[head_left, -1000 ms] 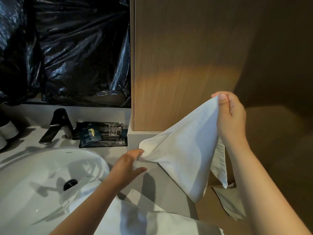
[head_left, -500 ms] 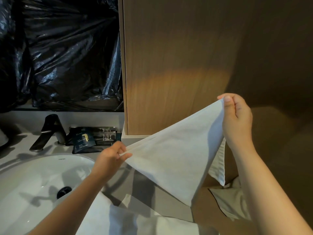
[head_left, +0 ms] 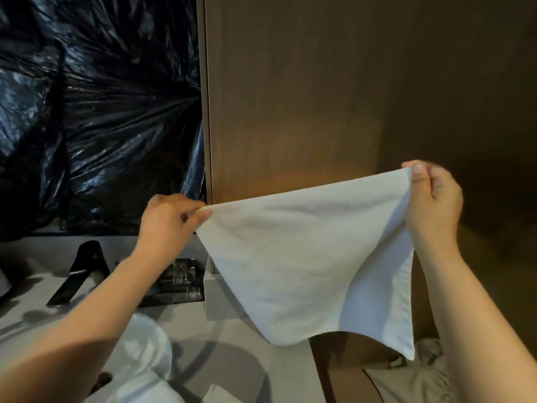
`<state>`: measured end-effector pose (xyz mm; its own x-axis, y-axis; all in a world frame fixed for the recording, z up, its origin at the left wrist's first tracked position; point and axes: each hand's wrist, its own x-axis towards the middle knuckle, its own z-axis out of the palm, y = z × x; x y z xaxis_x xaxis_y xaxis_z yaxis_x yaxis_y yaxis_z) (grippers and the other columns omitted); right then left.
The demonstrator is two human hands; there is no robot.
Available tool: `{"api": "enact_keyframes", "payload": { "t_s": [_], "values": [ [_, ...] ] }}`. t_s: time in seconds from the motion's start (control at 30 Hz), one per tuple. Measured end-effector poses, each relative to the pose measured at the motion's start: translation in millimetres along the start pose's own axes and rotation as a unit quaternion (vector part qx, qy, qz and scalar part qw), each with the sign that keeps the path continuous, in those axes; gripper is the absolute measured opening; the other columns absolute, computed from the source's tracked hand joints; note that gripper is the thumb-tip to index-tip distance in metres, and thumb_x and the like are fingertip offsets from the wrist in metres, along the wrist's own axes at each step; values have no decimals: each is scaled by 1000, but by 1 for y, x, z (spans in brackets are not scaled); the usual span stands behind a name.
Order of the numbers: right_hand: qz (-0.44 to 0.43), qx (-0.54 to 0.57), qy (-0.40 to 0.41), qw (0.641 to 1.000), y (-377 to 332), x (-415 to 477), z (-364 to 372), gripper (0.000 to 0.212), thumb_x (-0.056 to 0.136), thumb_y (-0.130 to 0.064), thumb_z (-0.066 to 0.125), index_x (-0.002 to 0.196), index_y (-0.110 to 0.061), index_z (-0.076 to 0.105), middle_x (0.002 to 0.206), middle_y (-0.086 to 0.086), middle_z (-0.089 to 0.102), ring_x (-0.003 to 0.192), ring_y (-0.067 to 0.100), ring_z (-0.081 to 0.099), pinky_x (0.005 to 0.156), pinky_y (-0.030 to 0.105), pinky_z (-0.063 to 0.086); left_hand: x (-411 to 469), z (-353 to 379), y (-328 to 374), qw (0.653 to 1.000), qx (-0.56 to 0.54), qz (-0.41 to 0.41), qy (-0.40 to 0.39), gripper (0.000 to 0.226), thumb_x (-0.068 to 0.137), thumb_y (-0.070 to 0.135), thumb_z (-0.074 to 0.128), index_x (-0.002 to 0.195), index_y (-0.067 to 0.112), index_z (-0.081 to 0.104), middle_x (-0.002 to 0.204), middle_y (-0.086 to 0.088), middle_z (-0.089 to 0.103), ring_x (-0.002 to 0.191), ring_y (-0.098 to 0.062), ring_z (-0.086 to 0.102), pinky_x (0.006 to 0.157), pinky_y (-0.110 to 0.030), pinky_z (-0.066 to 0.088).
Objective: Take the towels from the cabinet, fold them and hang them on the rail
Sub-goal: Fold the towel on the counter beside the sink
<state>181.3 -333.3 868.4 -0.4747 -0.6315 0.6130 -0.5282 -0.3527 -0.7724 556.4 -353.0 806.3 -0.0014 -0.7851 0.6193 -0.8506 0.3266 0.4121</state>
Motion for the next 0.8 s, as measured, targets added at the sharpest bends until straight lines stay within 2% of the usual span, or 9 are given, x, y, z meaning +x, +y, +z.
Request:
{"api": "enact_keyframes", "payload": {
  "t_s": [0.13, 0.2, 0.27, 0.33, 0.4, 0.5, 0.57, 0.63, 0.8],
  "values": [
    [15, 24, 4, 1000, -1, 8, -1, 23, 101, -40, 43, 105, -31, 63, 99, -15, 61, 96, 1, 58, 83, 24, 48, 33, -24, 12, 997, 53, 52, 35, 15, 90, 23, 65, 92, 14, 77, 90, -7, 70, 84, -29, 61, 85, -34, 41],
    [18, 35, 9, 999, -2, 9, -1, 24, 101, -40, 43, 106, -29, 63, 104, -7, 63, 99, 10, 60, 85, 30, 49, 41, -33, 15, 998, 51, 25, 26, 14, 88, 28, 66, 91, 18, 76, 101, -7, 63, 96, -29, 55, 87, -35, 39],
    [28, 49, 19, 998, -2, 10, -2, 22, 100, -40, 44, 106, -31, 63, 106, -6, 63, 102, 14, 60, 86, 32, 49, 43, -38, 17, 999, 35, -12, 19, 9, 86, 33, 70, 89, 25, 73, 109, -1, 50, 104, -23, 45, 86, -29, 34],
    [34, 52, 19, 998, -2, 11, -4, 21, 100, -40, 45, 106, -32, 64, 102, -10, 63, 100, 11, 60, 85, 31, 48, 42, -39, 18, 999, -19, -32, -5, 12, 87, 35, 68, 92, 24, 69, 108, 5, 52, 98, -14, 49, 79, -19, 36],
    [42, 59, 19, 997, 0, 10, -4, 19, 99, -39, 45, 103, -36, 64, 99, -16, 63, 98, 5, 60, 85, 29, 48, 37, -38, 18, 989, -119, -84, -29, 14, 89, 37, 63, 94, 24, 63, 96, 7, 62, 83, -11, 59, 64, -14, 41],
    [56, 68, 14, 996, 4, 5, -2, 18, 99, -39, 46, 101, -38, 63, 101, -15, 63, 100, 7, 61, 87, 32, 50, 31, -29, 21, 950, -253, -184, -20, 21, 92, 39, 59, 100, 20, 59, 89, 2, 64, 80, -16, 63, 61, -24, 48],
    [53, 65, 15, 996, 8, 1, 0, 20, 99, -38, 45, 105, -33, 64, 100, -14, 63, 101, 10, 61, 88, 32, 50, 28, -22, 22, 947, -244, -208, 19, 22, 95, 39, 55, 104, 20, 55, 87, 7, 58, 79, -11, 57, 60, -24, 42],
    [49, 60, 17, 997, 11, -5, 2, 19, 99, -37, 46, 105, -31, 63, 97, -17, 62, 99, 6, 60, 86, 29, 49, 24, -17, 22, 956, -212, -193, 61, 17, 97, 37, 52, 106, 23, 51, 84, 14, 51, 76, -4, 50, 59, -20, 35],
    [39, 39, 12, 998, 22, -23, 6, 18, 101, -33, 46, 110, -29, 61, 97, -25, 58, 94, -9, 55, 78, 14, 42, 20, -12, 15, 970, -183, -135, 81, 11, 97, 36, 52, 101, 26, 49, 84, 13, 52, 75, -4, 51, 58, -19, 35]
  ]
}}
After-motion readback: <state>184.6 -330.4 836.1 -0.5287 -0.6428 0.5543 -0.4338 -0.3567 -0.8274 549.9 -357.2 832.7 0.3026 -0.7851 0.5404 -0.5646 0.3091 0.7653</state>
